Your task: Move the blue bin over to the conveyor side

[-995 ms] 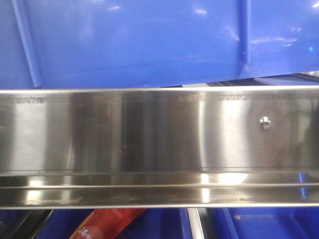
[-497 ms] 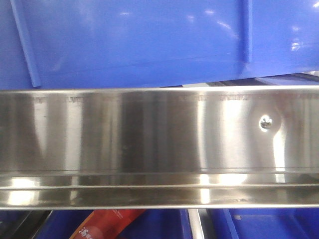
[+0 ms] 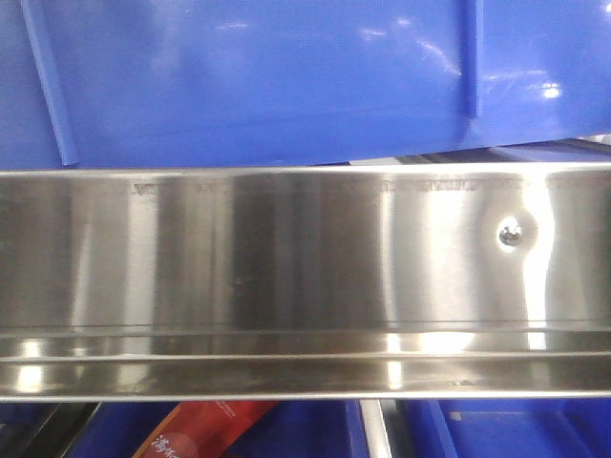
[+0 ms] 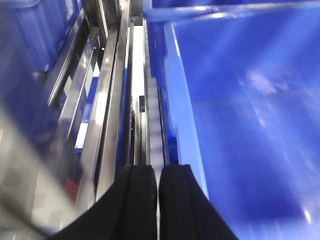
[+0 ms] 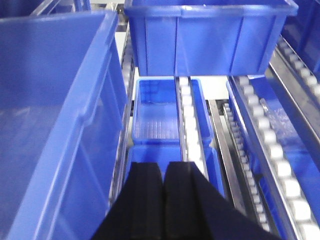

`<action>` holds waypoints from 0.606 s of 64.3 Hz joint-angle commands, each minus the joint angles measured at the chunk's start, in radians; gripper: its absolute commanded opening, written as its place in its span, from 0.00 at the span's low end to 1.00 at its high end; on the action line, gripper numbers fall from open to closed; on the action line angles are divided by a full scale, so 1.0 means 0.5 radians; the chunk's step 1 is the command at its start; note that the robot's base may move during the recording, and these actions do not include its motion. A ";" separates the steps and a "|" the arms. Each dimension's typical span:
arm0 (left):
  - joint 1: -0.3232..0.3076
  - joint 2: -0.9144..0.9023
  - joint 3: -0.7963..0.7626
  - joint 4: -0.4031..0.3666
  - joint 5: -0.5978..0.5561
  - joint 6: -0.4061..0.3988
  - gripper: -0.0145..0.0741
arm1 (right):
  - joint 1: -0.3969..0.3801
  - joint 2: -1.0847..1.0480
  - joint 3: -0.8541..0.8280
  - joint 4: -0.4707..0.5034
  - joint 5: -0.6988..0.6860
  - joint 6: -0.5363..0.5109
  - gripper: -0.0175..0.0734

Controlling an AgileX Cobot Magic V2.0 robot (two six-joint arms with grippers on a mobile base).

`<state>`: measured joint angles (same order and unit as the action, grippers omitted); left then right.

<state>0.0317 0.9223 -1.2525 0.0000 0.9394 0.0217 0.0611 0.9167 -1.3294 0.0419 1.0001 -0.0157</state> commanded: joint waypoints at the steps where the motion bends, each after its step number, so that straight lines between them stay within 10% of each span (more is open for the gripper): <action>1: -0.008 0.048 -0.028 -0.077 -0.032 0.004 0.18 | -0.012 0.032 -0.025 -0.001 -0.058 -0.012 0.09; 39: -0.008 0.080 -0.032 -0.175 -0.270 0.004 0.18 | -0.004 0.575 -0.594 0.010 0.198 -0.006 0.12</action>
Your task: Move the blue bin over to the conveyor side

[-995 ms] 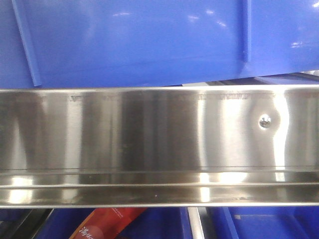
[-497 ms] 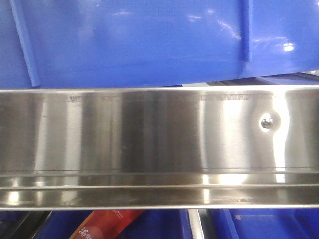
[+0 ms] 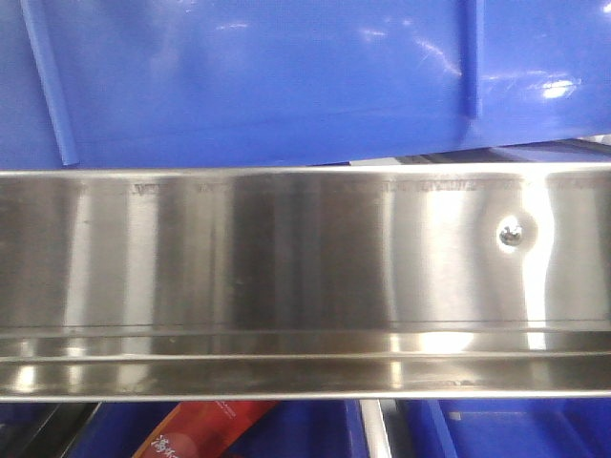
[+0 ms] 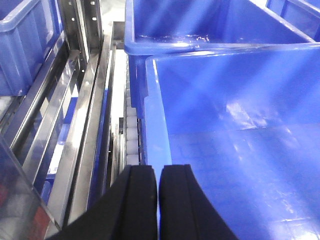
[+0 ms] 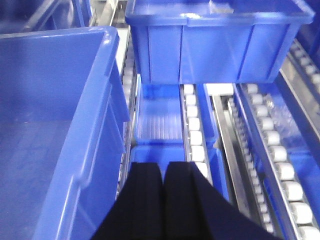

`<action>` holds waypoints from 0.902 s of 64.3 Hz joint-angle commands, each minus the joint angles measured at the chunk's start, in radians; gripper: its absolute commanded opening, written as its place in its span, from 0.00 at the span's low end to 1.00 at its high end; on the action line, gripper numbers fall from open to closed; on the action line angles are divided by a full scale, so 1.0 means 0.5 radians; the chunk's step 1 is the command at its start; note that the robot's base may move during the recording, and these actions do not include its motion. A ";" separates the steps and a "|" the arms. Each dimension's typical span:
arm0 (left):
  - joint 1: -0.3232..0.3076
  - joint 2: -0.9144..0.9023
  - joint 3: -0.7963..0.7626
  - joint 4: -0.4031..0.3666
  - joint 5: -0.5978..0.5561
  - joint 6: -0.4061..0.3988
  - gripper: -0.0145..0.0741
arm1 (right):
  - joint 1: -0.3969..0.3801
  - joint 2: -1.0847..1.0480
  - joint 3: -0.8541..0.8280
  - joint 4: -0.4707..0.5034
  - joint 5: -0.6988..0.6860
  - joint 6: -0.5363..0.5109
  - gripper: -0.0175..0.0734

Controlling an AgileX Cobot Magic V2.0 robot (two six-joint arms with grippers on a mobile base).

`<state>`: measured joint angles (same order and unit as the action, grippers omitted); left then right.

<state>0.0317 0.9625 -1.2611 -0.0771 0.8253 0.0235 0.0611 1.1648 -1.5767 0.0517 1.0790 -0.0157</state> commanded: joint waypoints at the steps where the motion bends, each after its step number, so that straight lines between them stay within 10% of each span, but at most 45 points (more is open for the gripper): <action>1: -0.008 -0.001 -0.014 -0.021 -0.042 0.000 0.18 | 0.003 0.094 -0.115 -0.010 0.049 -0.006 0.12; 41: -0.008 0.007 -0.014 -0.039 0.062 -0.013 0.18 | 0.323 0.658 -0.691 -0.216 0.284 0.105 0.12; 58: -0.008 0.007 -0.014 -0.048 0.061 -0.013 0.18 | 0.323 0.690 -0.691 -0.127 0.284 0.105 0.61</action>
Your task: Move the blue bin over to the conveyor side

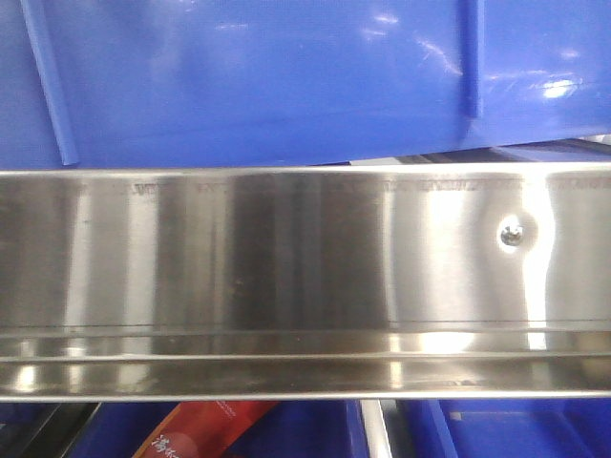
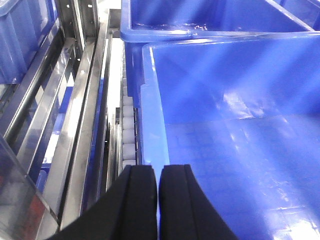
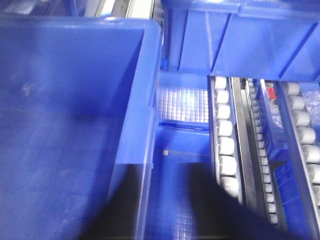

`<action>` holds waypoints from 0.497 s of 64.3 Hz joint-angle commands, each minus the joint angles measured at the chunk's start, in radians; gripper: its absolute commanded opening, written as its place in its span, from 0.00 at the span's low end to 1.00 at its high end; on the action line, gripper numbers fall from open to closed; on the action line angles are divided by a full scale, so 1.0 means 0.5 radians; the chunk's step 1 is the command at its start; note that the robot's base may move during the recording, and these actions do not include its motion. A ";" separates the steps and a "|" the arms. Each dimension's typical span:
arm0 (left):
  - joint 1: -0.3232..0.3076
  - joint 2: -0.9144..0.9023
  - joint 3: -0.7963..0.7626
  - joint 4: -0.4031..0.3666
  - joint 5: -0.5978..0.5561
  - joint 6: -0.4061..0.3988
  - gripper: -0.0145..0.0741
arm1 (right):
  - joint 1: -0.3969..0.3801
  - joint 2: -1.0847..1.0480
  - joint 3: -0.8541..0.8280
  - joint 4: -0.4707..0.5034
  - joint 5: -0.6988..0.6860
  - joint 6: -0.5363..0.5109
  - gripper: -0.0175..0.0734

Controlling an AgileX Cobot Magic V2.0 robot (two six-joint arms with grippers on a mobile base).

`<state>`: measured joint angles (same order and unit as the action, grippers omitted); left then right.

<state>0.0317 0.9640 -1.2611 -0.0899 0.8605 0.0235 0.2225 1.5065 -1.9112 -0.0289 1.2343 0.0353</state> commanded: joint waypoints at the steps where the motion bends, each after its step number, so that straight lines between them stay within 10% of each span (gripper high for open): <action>1: -0.008 0.004 -0.014 -0.023 -0.009 -0.013 0.18 | 0.000 0.012 -0.022 0.058 -0.026 0.003 0.62; 32: -0.008 0.004 -0.014 -0.023 -0.009 -0.013 0.18 | 0.022 0.203 -0.022 0.029 -0.026 0.003 0.62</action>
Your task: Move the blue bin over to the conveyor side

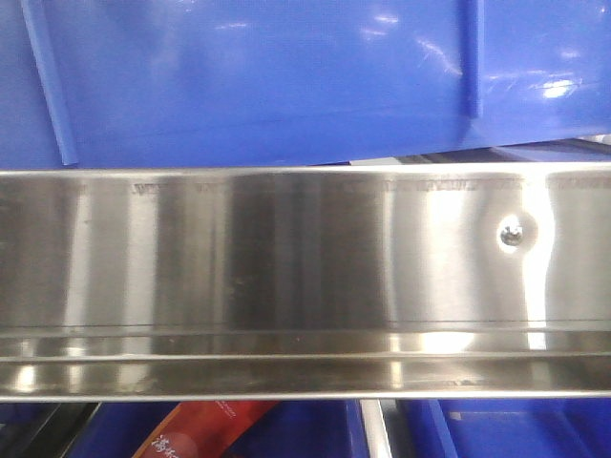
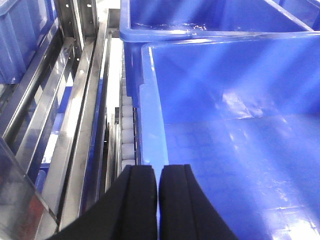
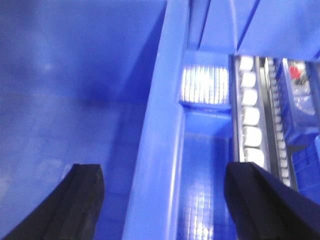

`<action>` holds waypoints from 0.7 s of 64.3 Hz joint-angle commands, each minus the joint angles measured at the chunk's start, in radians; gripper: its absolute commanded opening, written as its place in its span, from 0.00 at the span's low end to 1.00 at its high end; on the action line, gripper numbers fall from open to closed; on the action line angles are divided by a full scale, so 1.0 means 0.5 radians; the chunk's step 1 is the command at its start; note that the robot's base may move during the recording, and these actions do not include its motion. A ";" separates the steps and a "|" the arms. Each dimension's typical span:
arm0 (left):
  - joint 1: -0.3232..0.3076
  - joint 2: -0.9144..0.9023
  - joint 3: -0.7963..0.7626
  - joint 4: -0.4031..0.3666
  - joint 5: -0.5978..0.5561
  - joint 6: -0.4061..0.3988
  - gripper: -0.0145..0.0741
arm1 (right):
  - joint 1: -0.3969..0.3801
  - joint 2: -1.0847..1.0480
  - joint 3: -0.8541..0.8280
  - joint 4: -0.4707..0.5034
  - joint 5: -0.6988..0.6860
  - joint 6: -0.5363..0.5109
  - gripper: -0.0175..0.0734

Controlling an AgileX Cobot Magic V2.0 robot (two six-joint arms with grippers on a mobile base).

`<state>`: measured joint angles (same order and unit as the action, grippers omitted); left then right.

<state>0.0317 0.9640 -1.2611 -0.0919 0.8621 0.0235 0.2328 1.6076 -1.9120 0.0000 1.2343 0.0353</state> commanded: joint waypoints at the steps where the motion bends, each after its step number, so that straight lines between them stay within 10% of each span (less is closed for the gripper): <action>1: -0.008 0.004 -0.014 -0.019 -0.012 -0.013 0.18 | 0.006 0.004 -0.020 -0.038 -0.026 0.003 0.62; 45: -0.008 0.004 -0.014 -0.019 -0.012 -0.013 0.18 | 0.154 0.051 0.042 -0.244 -0.026 0.149 0.62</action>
<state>0.0317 0.9640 -1.2611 -0.0919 0.8621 0.0235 0.3140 1.6373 -1.9009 -0.1127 1.2343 0.1082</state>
